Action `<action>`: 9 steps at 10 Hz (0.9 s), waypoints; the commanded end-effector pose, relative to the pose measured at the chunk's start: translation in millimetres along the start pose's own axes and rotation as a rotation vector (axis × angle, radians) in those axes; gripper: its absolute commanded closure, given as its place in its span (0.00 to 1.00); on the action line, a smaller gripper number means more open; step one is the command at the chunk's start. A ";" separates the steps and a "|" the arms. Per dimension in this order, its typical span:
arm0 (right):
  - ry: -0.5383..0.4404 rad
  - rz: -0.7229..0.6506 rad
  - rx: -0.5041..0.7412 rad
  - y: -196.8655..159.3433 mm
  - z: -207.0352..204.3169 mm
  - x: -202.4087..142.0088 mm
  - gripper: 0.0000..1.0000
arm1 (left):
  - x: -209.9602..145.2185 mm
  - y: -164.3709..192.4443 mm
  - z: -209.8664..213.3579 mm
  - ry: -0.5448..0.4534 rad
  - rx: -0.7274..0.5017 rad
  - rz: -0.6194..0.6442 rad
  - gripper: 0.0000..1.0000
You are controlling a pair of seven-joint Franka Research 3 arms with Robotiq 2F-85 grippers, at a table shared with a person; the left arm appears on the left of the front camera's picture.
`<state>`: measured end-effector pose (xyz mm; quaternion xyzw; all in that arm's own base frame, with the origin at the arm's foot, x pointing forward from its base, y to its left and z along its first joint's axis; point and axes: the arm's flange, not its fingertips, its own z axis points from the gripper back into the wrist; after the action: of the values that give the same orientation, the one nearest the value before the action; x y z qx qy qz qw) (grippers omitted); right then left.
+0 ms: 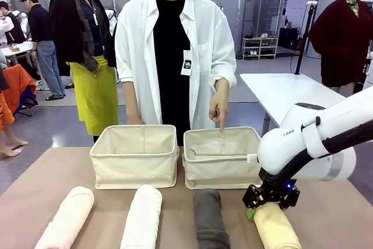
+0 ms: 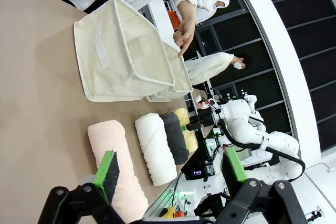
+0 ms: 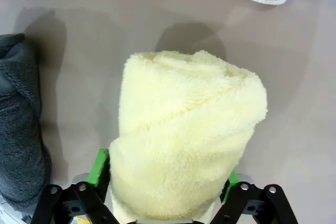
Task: Divide the towels into two baskets.
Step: Pick up one hotel-folded towel and place it in the Fabric basket indicated by the person.
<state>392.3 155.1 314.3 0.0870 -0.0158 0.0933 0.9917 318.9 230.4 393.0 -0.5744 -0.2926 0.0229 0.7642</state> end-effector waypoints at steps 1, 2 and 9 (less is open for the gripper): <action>-0.009 -0.015 -0.025 3.8 -8.2 -26.6 0.20 | -1.9 -0.9 3.3 -0.001 -0.011 -0.002 0.00; -0.012 -0.017 -0.023 3.7 -7.3 -26.2 0.31 | -1.9 -0.9 3.3 -0.001 -0.011 -0.002 0.00; -0.015 0.177 -0.023 28.2 85.1 -28.4 0.79 | -1.9 -0.9 3.3 -0.001 -0.011 -0.002 0.00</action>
<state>378.3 160.9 359.3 0.0795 -0.0234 0.1305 0.9880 318.9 230.4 392.9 -0.5744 -0.2925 0.0229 0.7642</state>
